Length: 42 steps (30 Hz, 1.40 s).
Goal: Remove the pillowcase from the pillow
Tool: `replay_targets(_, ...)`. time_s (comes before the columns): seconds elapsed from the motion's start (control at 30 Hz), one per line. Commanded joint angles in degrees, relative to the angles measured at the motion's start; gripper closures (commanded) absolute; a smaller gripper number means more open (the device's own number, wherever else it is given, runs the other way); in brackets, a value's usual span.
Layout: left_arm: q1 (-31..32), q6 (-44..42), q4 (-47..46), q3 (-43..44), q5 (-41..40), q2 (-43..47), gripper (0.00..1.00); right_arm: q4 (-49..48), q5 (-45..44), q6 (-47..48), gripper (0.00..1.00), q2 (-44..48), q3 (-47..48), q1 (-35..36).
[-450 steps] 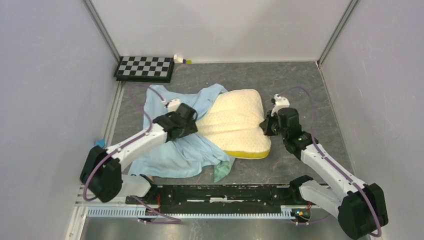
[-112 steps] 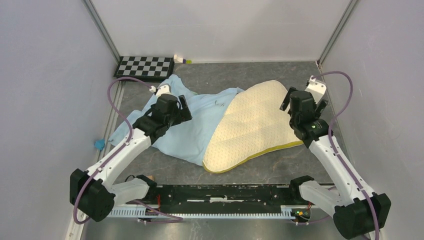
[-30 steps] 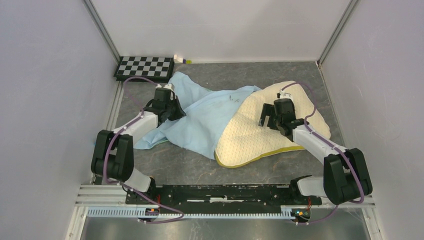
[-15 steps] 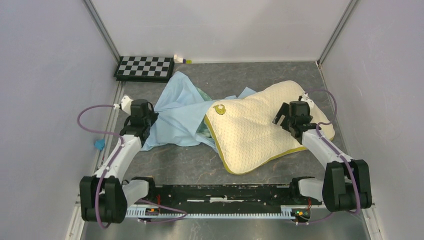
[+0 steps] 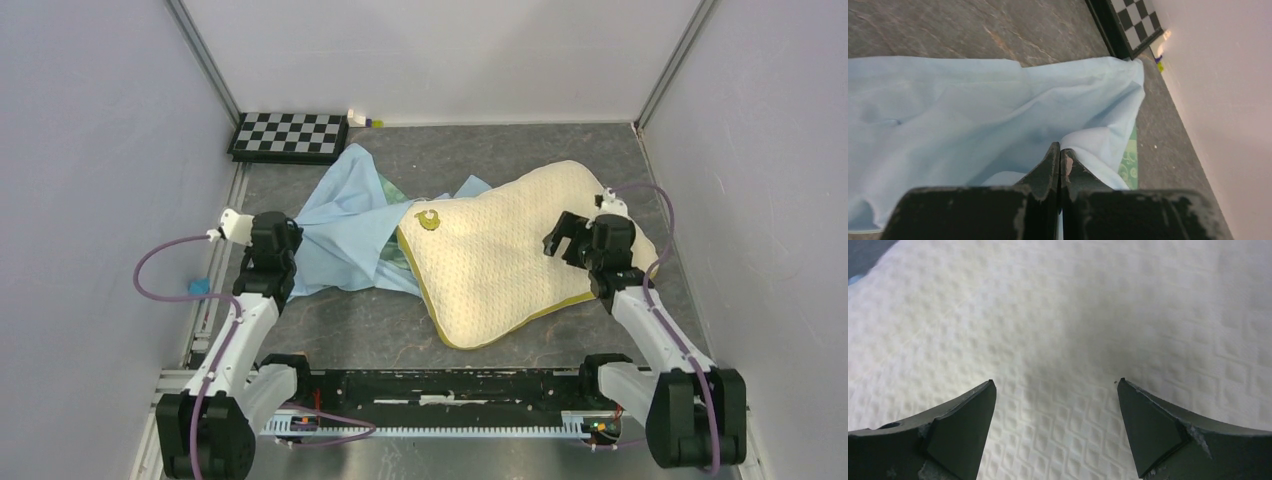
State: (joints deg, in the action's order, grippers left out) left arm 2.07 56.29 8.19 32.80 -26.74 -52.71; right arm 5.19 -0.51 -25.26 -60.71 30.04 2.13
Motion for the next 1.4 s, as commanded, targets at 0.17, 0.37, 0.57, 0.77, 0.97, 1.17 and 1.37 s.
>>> replay_targets(0.17,-0.74,0.84,-15.04,-4.91,9.01,0.15,0.98,1.73,1.14,14.89,0.02,3.39,9.14,21.99)
replay_targets(0.37,-0.75,-0.41,-13.28,-5.55,9.38,2.42,0.98,5.08,-12.46,17.27,0.02,-5.00,14.72,40.69)
replay_targets(0.57,-0.75,-1.78,-11.20,-4.79,8.94,4.23,0.98,10.98,-19.97,19.91,0.02,-18.26,23.73,52.13)
replay_targets(0.77,-0.75,-2.50,-9.62,-3.84,8.88,4.29,0.98,12.40,-19.79,20.12,0.02,-25.51,26.87,55.61)
replay_targets(0.97,-0.75,-2.50,-9.22,-3.88,8.06,4.99,0.98,12.82,-26.62,18.89,0.49,-27.19,25.94,54.73)
replay_targets(1.17,-0.75,-2.90,-7.05,-3.33,6.54,6.26,0.98,13.16,-30.31,16.50,1.00,-20.91,23.31,49.95)
replay_targets(1.37,-0.75,-2.68,-5.20,-2.99,4.55,7.05,0.98,13.76,-33.09,15.98,1.00,-8.73,21.66,39.61)
